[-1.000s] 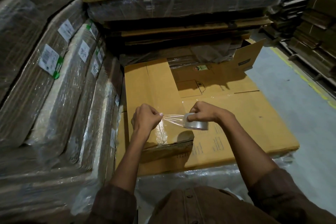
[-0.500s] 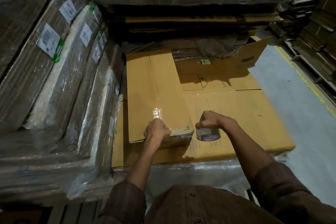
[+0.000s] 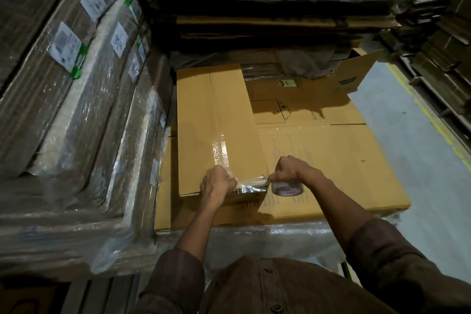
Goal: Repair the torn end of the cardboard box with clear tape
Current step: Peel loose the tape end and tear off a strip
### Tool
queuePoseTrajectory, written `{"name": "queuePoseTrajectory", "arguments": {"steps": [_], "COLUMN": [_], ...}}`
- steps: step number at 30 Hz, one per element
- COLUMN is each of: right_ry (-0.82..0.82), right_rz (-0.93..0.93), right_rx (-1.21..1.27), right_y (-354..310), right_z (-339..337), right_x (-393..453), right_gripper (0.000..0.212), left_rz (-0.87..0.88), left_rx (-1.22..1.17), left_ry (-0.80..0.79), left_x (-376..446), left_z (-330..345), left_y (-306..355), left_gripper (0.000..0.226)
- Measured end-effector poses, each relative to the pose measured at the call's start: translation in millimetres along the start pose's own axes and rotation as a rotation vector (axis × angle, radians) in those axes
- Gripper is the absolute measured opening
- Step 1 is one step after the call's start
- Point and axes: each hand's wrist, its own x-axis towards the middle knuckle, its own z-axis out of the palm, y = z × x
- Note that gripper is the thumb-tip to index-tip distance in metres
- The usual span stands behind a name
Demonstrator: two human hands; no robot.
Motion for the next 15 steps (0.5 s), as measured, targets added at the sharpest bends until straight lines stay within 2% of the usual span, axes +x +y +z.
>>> {"name": "queuePoseTrajectory", "arguments": {"steps": [6,8,11,15], "right_ry": [0.005,0.015,0.06,0.156], "right_rz": [0.004,-0.003,-0.02,0.106], "right_rx": [0.142,0.267,0.48,0.541], "right_y": [12.0,19.9,41.9,79.4], "right_z": [-7.4,-16.4,-26.8,-14.5], "right_x": [-7.8,-18.1,-35.6,-49.2], "right_gripper": [0.052,0.043,0.033,0.05], "left_rz": [0.058,0.118,0.276,0.525], "left_rx": [0.076,0.105,0.208,0.389], "left_ry": [0.003,0.042,0.139,0.221], "left_x": [6.9,9.6,13.2,23.8], "left_z": [-8.3,-14.6,-22.4,-1.8], "left_y": [11.7,25.2,58.5,114.8], "left_gripper": [0.032,0.035,0.039,0.026]}}
